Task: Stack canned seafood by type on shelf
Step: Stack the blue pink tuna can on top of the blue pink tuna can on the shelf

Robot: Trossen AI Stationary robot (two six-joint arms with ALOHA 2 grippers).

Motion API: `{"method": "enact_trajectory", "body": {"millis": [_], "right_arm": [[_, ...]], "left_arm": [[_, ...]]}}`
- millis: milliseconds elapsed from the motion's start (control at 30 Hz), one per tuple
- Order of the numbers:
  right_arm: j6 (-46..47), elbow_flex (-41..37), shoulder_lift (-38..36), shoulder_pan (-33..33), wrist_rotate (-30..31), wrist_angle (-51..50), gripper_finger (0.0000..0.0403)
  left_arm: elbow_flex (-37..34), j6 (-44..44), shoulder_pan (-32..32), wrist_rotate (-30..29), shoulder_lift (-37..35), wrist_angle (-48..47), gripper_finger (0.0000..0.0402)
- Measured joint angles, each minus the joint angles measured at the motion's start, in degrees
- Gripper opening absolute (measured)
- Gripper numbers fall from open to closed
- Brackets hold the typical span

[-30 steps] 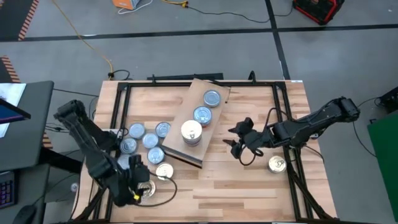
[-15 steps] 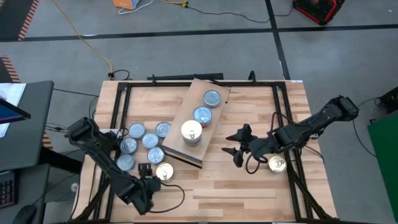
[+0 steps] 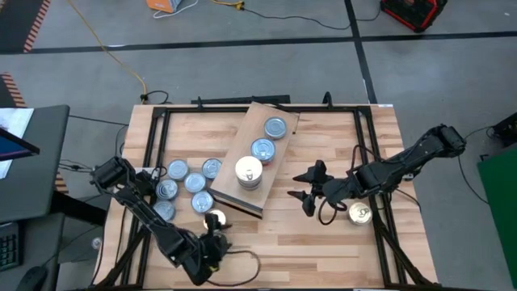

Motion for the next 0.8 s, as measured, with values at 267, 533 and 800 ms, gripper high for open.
{"method": "enact_trajectory", "body": {"millis": [267, 533, 800], "right_arm": [[-1.01, 0.00, 0.00, 0.48, -0.04, -0.42, 0.0285], [-0.99, 0.00, 0.00, 0.62, -0.07, -0.50, 0.0285], [-1.11, 0.00, 0.00, 0.66, -0.07, -0.48, 0.0285]], "left_arm": [[0.99, 5.95, -0.84, 6.99, -6.36, 4.63, 0.0290], [1.01, -11.90, 0.36, 28.82, -6.27, -15.29, 0.0290], [0.96, -2.00, -0.45, 26.10, -1.29, -17.53, 0.0290]]}}
